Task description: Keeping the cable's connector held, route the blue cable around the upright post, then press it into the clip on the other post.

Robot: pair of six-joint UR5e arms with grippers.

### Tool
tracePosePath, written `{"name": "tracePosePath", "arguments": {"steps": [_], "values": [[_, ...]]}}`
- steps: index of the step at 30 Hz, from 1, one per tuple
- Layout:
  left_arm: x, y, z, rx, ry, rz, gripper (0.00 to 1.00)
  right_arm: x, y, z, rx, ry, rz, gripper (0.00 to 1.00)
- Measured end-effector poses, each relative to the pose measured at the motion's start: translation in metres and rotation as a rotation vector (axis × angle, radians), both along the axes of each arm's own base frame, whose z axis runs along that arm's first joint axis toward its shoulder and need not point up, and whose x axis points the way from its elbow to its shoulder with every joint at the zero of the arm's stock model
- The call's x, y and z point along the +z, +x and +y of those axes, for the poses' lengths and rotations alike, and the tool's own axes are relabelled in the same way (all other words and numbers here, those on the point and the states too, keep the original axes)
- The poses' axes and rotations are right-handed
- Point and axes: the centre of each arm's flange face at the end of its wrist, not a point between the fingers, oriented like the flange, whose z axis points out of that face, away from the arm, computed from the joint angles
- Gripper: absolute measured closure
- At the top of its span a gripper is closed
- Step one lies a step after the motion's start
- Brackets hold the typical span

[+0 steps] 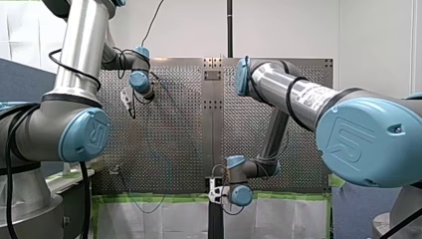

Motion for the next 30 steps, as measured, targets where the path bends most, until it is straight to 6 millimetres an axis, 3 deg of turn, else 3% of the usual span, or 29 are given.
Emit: {"name": "tracePosePath", "arguments": {"steps": [10,24,30], "values": [[0.000,-0.001,-0.002,-0.003,0.001,0.004,0.00,-0.026,-0.020,-0.001,-0.037,0.024,0.022,1.00],[-0.001,-0.002,-0.005,-0.008,0.000,0.006,0.00,-0.035,-0.042,-0.005,-0.082,0.022,-0.004,1.00],[-0.001,-0.002,-0.005,-0.007,0.000,0.006,0.00,-0.049,-0.057,-0.001,-0.105,0.032,-0.026,1.00]]}}
